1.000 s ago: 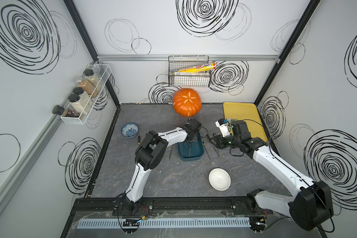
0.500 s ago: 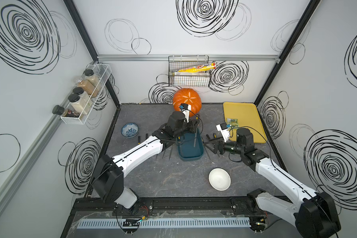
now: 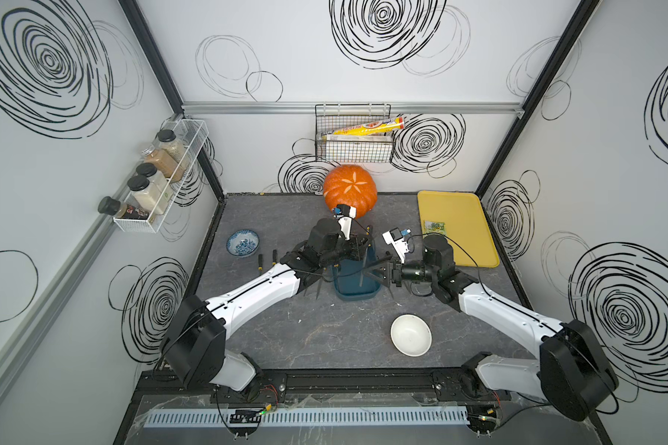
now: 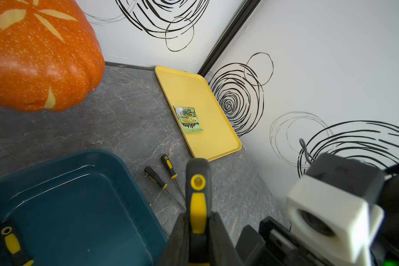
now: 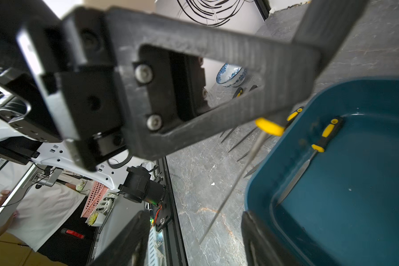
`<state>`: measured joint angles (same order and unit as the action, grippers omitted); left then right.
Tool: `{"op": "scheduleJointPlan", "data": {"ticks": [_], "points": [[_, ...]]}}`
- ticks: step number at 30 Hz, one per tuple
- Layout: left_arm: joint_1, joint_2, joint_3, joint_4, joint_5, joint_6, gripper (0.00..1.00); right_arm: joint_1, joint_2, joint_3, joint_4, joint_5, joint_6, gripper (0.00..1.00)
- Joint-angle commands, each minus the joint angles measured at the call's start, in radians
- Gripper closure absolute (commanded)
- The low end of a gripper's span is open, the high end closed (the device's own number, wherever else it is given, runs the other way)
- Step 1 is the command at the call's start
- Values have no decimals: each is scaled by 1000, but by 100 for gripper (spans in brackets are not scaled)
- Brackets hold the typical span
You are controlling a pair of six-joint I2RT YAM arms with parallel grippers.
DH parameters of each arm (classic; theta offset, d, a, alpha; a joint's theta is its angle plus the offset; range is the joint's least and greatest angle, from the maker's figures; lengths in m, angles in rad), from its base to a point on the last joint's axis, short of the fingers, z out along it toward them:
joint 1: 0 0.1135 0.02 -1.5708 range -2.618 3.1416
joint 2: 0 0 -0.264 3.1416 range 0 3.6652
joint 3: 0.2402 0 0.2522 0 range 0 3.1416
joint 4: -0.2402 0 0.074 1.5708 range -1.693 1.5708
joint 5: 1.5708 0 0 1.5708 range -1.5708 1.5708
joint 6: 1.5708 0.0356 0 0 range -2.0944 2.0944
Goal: Take the file tool out of the storage box
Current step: Pick up the file tool from the storage box.
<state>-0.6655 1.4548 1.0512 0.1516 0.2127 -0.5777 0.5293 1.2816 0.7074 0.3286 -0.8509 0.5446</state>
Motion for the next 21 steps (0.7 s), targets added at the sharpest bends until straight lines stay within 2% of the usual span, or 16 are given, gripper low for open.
{"op": "scheduleJointPlan", "data": {"ticks": [1, 4, 6, 9, 17, 21], "points": [[-2, -49, -14, 74, 22, -9, 100, 10, 38, 47, -22, 1, -34, 34], [-3, -60, -18, 80, 21, -11, 100, 15, 75, 58, -8, -17, -25, 42], [-5, -56, -17, 76, 27, -14, 100, 17, 97, 68, -9, -29, -28, 56], [-4, -48, -17, 76, 32, -18, 100, 18, 109, 72, -10, -34, -32, 62], [-4, -51, -38, 98, 24, -23, 100, 20, 125, 73, -16, -51, -39, 100], [-5, -54, -48, 111, 25, -24, 96, 20, 145, 79, -40, -61, -52, 100]]}}
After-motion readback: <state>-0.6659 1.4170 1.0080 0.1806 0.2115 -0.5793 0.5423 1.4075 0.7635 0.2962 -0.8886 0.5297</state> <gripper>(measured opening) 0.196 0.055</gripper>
